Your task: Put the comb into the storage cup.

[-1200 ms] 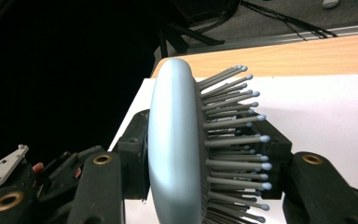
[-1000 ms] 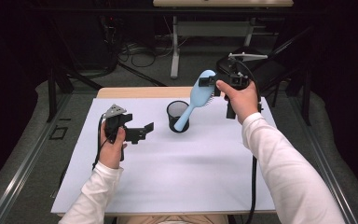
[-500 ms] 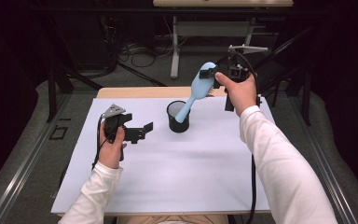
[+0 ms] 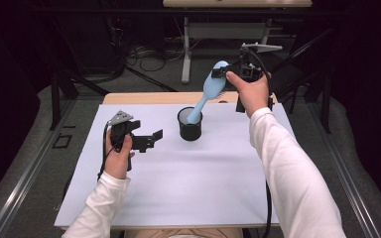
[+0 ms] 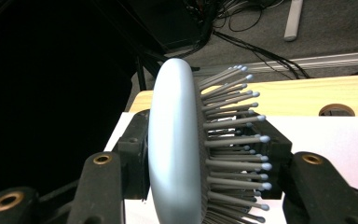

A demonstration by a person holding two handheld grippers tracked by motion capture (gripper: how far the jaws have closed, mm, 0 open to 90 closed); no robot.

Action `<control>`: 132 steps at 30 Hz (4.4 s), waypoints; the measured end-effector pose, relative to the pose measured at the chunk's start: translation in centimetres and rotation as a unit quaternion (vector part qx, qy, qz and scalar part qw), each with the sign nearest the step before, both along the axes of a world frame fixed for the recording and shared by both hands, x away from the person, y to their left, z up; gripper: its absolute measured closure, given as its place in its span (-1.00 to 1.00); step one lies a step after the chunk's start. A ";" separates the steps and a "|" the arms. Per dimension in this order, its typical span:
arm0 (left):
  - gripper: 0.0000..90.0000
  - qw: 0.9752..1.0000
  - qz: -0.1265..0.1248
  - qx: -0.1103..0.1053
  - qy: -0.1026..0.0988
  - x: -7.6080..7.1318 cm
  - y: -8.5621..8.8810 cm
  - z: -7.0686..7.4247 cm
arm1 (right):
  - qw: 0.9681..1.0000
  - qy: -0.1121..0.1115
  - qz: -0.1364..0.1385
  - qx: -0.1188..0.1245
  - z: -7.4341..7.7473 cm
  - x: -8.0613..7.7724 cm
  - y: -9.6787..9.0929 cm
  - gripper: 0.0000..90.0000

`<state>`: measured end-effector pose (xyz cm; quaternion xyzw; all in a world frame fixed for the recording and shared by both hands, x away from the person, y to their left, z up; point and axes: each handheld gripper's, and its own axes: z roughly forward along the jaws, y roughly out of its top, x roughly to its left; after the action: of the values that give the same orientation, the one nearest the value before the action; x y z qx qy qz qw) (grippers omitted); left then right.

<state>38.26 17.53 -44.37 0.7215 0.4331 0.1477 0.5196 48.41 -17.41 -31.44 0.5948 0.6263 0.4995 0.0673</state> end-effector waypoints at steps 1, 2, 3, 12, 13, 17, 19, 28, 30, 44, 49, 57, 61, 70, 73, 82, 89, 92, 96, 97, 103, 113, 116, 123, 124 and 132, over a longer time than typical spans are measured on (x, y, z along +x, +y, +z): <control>-0.99 1.000 0.000 0.000 0.000 0.0 0.0 0.0 | 1.000 -0.002 -0.001 -0.003 0.0 0.1 0.0 0.09; -0.99 1.000 0.000 0.000 0.000 0.0 0.0 0.0 | 1.000 -0.003 -0.002 -0.004 0.0 0.1 0.1 0.09; -0.99 1.000 -0.001 0.000 -0.001 0.0 0.0 0.0 | 1.000 -0.004 -0.004 -0.006 0.0 0.2 0.1 0.09; -0.99 1.000 0.002 -0.001 0.000 0.0 0.1 0.0 | 0.999 -0.020 -0.026 -0.017 -0.1 0.7 0.5 0.09; -0.99 1.000 0.001 0.000 -0.001 0.0 0.1 0.0 | 0.999 -0.023 -0.028 -0.020 -0.1 0.8 0.6 0.09; -0.99 1.000 0.000 -0.001 0.000 0.0 0.1 0.0 | 0.998 -0.028 -0.035 -0.033 -0.3 1.1 1.0 0.09; -0.99 1.000 0.001 -0.001 0.000 0.1 0.1 0.0 | 0.998 -0.031 -0.037 -0.037 -0.4 1.3 1.3 0.09; -0.99 1.000 0.001 -0.006 0.000 0.0 0.3 0.1 | 0.997 -0.039 -0.046 -0.052 -1.1 2.0 2.4 0.09; -0.99 1.000 0.000 -0.006 0.000 0.0 0.3 0.1 | 0.996 -0.041 -0.044 -0.059 -1.3 2.1 2.7 0.09; -0.99 1.000 0.002 -0.007 -0.001 0.0 0.4 0.1 | 0.993 -0.060 -0.035 -0.096 -2.3 2.3 4.7 0.09; -0.99 1.000 0.002 -0.007 -0.001 0.0 0.4 0.1 | 0.991 -0.067 -0.031 -0.112 -2.7 2.2 5.4 0.09; -0.99 1.000 0.003 -0.007 0.001 0.1 0.5 0.0 | 0.988 -0.074 -0.013 -0.135 -3.1 2.1 6.5 0.09; -0.99 1.000 0.003 -0.008 0.001 0.1 0.5 0.0 | 0.987 -0.076 -0.011 -0.141 -3.4 2.1 6.9 0.09; -0.99 1.000 0.004 -0.007 0.002 0.1 0.5 0.0 | 0.984 -0.081 -0.002 -0.157 -4.0 2.2 7.5 0.09; -0.99 1.000 0.004 -0.007 0.001 0.1 0.5 0.0 | 0.983 -0.084 0.002 -0.166 -4.2 2.2 7.7 0.09; -0.99 1.000 0.005 -0.008 0.002 0.2 0.6 0.0 | 0.979 -0.086 0.011 -0.183 -4.6 2.2 8.2 0.09; -0.99 1.000 0.005 -0.007 0.003 0.2 0.7 -0.1 | 0.977 -0.088 0.015 -0.191 -5.1 2.3 8.6 0.08; -0.99 1.000 0.005 -0.007 0.003 0.2 0.6 -0.1 | 0.977 -0.087 0.018 -0.195 -5.3 2.2 8.8 0.08; -0.99 1.000 0.006 -0.006 0.003 0.2 0.6 -0.1 | 0.976 -0.086 0.022 -0.197 -5.7 2.2 8.9 0.08; -0.99 1.000 0.006 -0.007 0.003 0.2 0.6 -0.1 | 0.976 -0.086 0.023 -0.198 -5.8 2.2 8.9 0.08; -0.99 1.000 0.006 -0.006 0.004 0.2 0.6 -0.1 | 0.974 -0.085 0.027 -0.208 -6.4 2.3 9.2 0.08; -0.99 1.000 0.006 -0.006 0.003 0.2 0.6 -0.1 | 0.970 -0.084 0.039 -0.223 -7.0 2.1 10.0 0.08; -0.99 1.000 0.006 -0.005 0.003 0.2 0.6 -0.1 | 0.970 -0.084 0.040 -0.223 -7.1 2.1 10.0 0.08; -0.99 1.000 0.006 -0.005 0.004 0.2 0.6 -0.1 | 0.970 -0.078 0.035 -0.226 -7.6 2.2 10.1 0.08; -0.99 1.000 0.005 -0.005 0.004 0.2 0.6 -0.1 | 0.970 -0.078 0.036 -0.227 -7.7 2.2 10.0 0.08; -0.99 1.000 0.006 -0.005 0.004 0.2 0.6 -0.1 | 0.970 -0.074 0.042 -0.230 -8.3 2.3 10.3 0.08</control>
<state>38.49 18.13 -44.52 0.7173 0.4400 0.1457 0.5203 50.69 -7.14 -39.71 0.4983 0.7419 0.3869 0.2271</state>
